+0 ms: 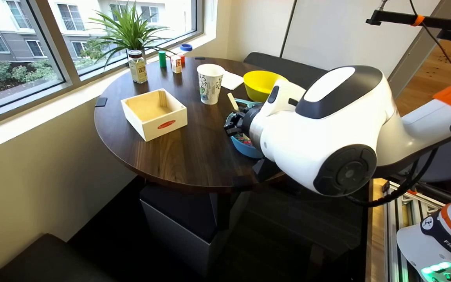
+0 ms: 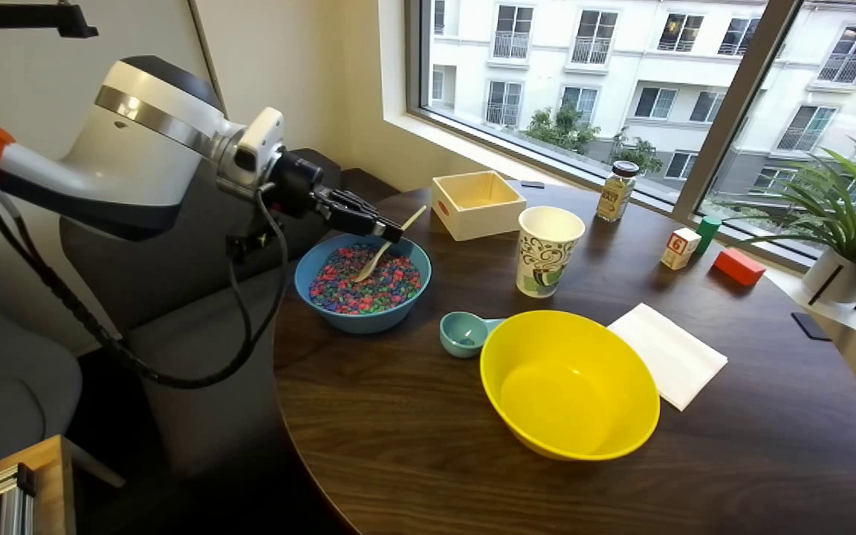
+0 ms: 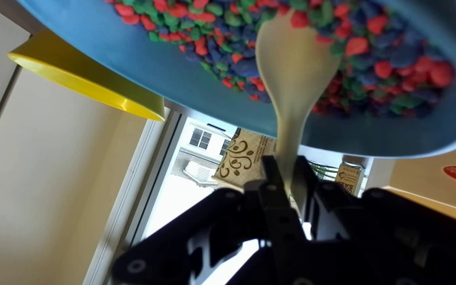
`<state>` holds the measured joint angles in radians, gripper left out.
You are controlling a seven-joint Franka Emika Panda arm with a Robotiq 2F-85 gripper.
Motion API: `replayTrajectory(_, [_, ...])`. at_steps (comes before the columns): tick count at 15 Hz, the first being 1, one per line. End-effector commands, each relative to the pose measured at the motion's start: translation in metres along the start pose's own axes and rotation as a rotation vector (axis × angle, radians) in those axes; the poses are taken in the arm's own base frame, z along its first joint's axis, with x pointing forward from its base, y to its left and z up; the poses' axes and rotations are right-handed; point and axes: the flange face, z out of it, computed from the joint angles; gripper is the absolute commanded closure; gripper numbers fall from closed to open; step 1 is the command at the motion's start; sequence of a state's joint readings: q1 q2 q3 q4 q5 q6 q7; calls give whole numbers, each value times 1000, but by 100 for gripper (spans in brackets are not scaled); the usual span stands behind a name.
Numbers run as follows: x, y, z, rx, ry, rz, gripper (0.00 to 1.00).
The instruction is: Use the spoon to take one scoop from the blue bowl, empty it into the measuring cup and then take another scoop and empty into the yellow bowl
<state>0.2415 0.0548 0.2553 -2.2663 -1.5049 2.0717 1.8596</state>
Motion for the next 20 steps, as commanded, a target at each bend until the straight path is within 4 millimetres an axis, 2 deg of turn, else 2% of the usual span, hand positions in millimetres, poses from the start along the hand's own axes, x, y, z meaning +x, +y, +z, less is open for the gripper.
replayTrajectory(1, [-7,-1,2,-12,-58,65,97])
replayTrajectory(9, [2,6,15,-48,-116,148,97])
replayTrajectory(20, [30,21,37,-83,-210,294,97])
